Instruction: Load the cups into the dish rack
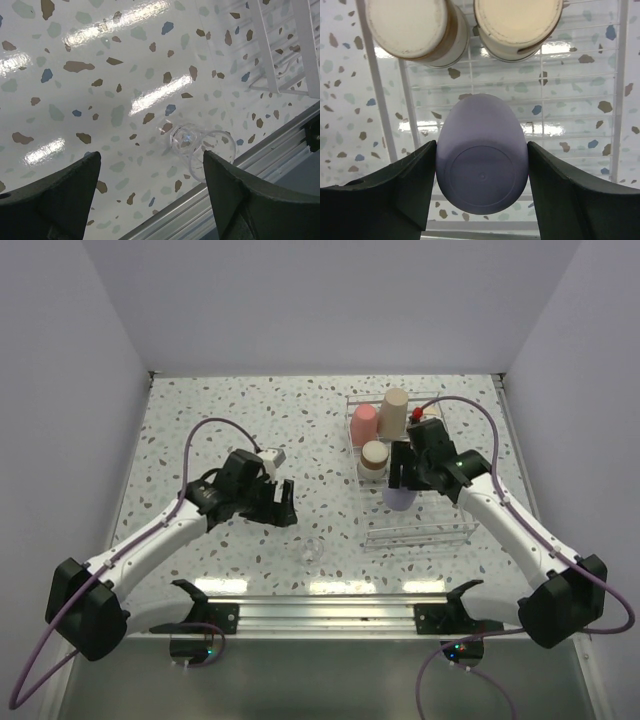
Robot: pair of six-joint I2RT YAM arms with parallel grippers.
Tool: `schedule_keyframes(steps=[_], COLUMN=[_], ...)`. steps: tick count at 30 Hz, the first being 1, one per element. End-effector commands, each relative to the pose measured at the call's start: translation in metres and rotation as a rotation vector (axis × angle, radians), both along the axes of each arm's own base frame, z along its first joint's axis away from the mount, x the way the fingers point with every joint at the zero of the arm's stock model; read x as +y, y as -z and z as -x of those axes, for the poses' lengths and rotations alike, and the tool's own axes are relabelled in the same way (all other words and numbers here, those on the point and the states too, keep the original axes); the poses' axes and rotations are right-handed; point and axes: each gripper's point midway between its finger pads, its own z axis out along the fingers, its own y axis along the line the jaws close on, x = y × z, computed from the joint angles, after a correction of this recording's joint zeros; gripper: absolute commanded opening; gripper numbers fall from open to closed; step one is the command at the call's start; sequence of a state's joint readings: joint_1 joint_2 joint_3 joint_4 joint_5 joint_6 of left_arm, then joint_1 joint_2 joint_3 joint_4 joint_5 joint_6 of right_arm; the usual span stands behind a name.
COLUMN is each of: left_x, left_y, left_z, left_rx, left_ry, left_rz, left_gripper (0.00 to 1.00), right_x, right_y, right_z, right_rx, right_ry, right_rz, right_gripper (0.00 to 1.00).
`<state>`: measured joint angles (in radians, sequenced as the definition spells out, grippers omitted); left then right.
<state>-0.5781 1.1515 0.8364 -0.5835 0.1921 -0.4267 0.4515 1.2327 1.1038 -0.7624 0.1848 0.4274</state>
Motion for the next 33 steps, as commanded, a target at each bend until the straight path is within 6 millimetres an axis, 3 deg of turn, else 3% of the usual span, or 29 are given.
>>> schedule_keyframes(steps=[1,9,16,18,22,23,25,26,30,33], left_x=[-0.008,-0.014,-0.017,-0.018,-0.017,-0.018,-0.018,-0.019,-0.020,-0.022], left_y=[-0.002,0.009,0.018,0.019,0.023,0.023,0.025,0.025,0.030,0.031], left_z=[-0.010,-0.014,-0.013,-0.013,-0.012,-0.012,-0.011,-0.012,-0.012,-0.012], left_rx=[-0.036,-0.025,-0.015,-0.013,-0.004,-0.006,-0.002,-0.002,0.011,0.012], left_ry=[0.002,0.005,0.007,0.009,0.008,0.009,0.012,0.013,0.020,0.025], left_rz=[0.009,-0.004,-0.004,-0.004,-0.013,-0.013,-0.017,-0.017,-0.027,-0.032], left_gripper=[0.86,0.84,0.83,0.83,0.82,0.82,0.82,0.82,0.82,0.82], right_x=[-0.022,-0.053,-0.070,-0.073,-0.073,-0.073,-0.074,-0.074,-0.079,-0.081], right_y=[-0.004,0.009,0.024,0.028,0.030,0.030,0.027,0.025,0.019,0.013], right_z=[-0.018,-0.025,-0.029,-0.028,-0.028,-0.028,-0.028,-0.028,-0.027,-0.026], right_rx=[-0.065,-0.066,-0.043,-0.035,-0.036,-0.038,-0.045,-0.047,-0.057,-0.064], right_ry=[0.103,0.204,0.238,0.238,0.234,0.231,0.228,0.224,0.232,0.232], right_rz=[0.102,0.251,0.235,0.243,0.239,0.239,0.237,0.242,0.259,0.260], right_gripper=[0.00,0.00,0.00,0.05,0.26,0.42,0.58,0.77,0.98,0.98])
